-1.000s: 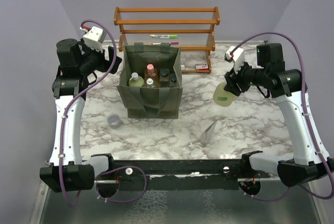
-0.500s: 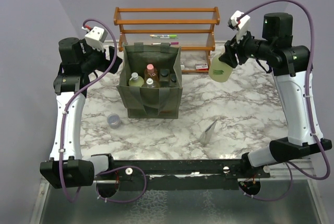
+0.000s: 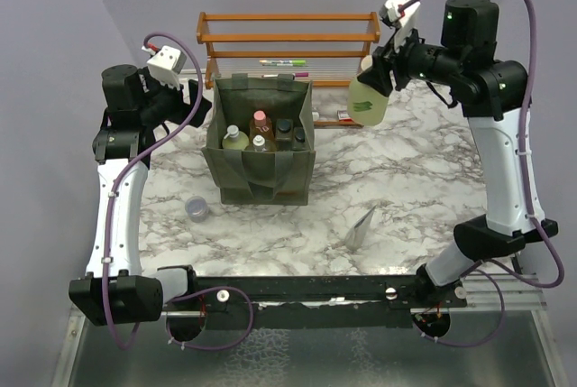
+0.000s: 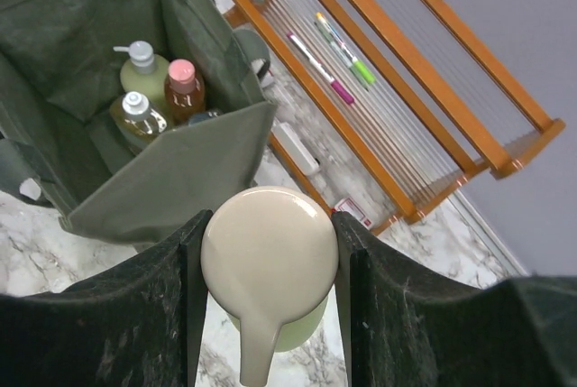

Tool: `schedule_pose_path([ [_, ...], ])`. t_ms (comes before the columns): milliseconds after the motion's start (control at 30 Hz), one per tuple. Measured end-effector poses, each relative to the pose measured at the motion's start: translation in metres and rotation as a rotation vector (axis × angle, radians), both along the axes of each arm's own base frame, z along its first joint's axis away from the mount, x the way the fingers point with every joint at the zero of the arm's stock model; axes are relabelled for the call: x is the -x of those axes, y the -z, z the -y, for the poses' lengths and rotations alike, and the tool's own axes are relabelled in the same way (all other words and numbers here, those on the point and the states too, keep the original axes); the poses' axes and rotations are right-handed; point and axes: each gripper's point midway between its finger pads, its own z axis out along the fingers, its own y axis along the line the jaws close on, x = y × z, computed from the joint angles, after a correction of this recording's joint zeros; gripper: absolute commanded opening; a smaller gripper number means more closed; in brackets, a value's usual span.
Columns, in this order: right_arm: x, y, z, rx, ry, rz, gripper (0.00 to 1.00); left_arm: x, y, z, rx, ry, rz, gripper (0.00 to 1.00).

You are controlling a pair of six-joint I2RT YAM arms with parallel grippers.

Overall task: Place the personal care products into the canvas bag
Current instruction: Pick up the care product from the center of the board, then place the care product in the canvas bag.

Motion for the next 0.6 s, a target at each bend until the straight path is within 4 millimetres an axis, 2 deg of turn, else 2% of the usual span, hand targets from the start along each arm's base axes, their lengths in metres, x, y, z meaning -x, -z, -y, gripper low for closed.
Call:
schedule_pose_path([
  [300,0.0,0.003,-0.053,0.008,-0.096,-0.001,0.02,0.0,0.001,0.0,0.0,0.0,-0.002,0.74],
  [467,0.002,0.002,-0.068,0.002,-0.126,0.005,0.02,0.0,0.001,0.0,0.0,0.0,-0.001,0.74],
  [600,0.005,-0.011,-0.079,-0.023,-0.151,0.045,0.02,0.0,0.001,0.0,0.0,0.0,-0.001,0.74],
])
